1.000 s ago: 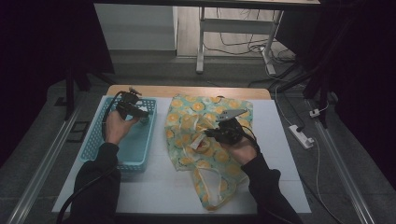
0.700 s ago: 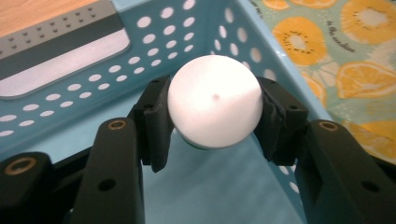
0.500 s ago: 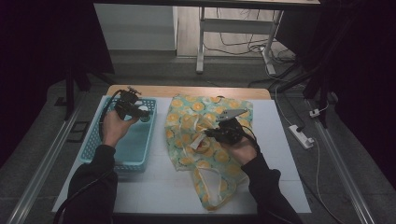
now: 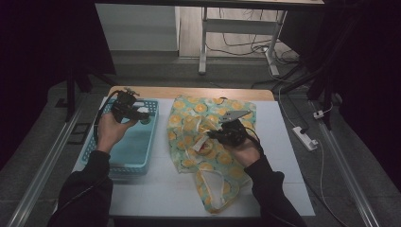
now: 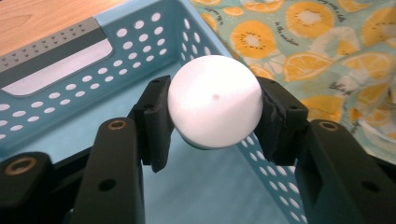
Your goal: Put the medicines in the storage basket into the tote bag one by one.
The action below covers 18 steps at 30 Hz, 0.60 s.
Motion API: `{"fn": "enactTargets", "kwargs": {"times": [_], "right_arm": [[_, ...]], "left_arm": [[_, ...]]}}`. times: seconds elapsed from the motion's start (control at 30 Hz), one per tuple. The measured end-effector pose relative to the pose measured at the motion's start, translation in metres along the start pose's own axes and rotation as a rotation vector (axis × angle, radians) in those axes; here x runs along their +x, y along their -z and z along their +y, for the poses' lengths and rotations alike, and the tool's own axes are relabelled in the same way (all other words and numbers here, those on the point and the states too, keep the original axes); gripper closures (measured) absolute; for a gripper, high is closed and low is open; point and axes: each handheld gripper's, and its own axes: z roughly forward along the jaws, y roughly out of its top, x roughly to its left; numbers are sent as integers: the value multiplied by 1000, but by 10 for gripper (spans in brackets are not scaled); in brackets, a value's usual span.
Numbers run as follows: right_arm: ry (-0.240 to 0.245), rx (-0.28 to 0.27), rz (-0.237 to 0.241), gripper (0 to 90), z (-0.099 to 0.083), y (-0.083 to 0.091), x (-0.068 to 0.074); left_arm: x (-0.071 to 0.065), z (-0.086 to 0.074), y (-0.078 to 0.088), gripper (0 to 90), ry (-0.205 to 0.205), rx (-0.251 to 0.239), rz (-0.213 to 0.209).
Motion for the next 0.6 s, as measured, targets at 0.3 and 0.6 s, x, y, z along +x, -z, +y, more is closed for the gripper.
{"fn": "enactTargets", "kwargs": {"times": [0.3, 0.6], "right_arm": [[2, -1, 0, 900, 0, 0, 0], [3, -4, -2, 900, 0, 1, 0]], "left_arm": [[-7, -3, 18, 505, -21, -25, -20], [-20, -10, 30, 504, -56, -40, -37]]}}
